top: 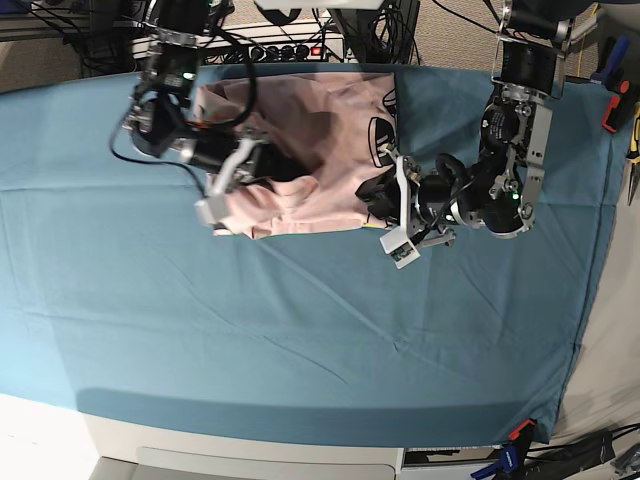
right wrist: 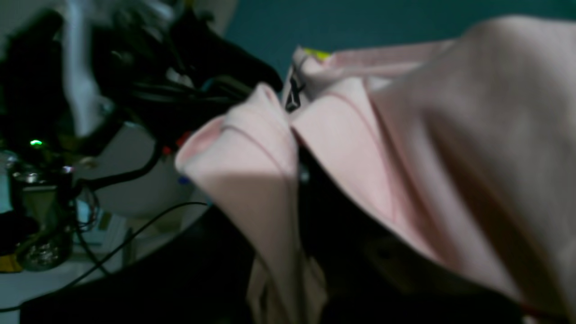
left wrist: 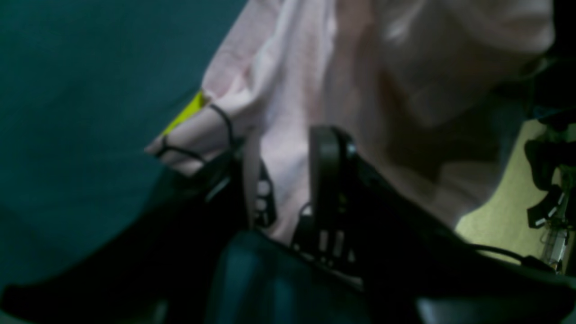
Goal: Fold the T-shirt properly
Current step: 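Lift the shirt end with the right gripper and fold it toward the left gripper, then press the folded layer flat with the right gripper and release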
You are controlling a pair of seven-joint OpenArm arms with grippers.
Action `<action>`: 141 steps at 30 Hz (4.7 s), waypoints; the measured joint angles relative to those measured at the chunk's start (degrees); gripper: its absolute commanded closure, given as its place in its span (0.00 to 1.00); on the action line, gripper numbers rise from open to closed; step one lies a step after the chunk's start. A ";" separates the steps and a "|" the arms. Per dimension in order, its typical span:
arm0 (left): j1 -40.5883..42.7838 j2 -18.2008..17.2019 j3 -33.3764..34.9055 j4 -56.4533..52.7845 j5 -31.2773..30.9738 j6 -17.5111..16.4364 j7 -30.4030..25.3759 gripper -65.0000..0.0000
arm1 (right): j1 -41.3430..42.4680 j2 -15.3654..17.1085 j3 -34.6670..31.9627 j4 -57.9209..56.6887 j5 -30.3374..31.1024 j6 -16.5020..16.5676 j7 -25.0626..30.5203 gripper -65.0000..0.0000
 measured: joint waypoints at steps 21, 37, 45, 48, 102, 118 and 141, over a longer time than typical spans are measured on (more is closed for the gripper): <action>-3.45 -0.15 -3.74 0.00 5.95 2.89 -1.70 0.69 | 1.18 -5.14 -13.46 0.04 -21.22 -1.20 14.60 1.00; -4.11 -3.96 -8.28 0.00 5.42 2.89 -1.97 0.69 | 5.97 -5.14 -23.78 0.02 -43.95 -15.23 22.14 1.00; -4.11 -3.98 -8.28 0.00 5.42 2.89 -1.97 0.69 | 5.95 -5.05 -24.92 0.02 -45.33 -15.39 21.27 1.00; -4.13 -3.98 -8.28 0.00 5.42 2.89 -1.97 0.69 | 5.95 -5.01 -24.90 0.00 -40.50 -10.05 17.79 0.75; 1.20 -4.42 -8.28 -1.01 7.87 2.89 -4.37 0.69 | -4.26 -1.51 -31.21 22.51 -61.83 -21.94 7.32 1.00; 1.20 -4.42 -8.28 -1.01 7.87 2.89 -4.85 0.69 | -10.71 -1.36 -42.84 22.51 -44.26 -13.77 3.96 1.00; 1.20 -4.44 -8.28 -1.01 7.87 2.91 -5.27 0.69 | -10.29 0.28 -31.06 35.78 -76.00 -28.28 11.74 1.00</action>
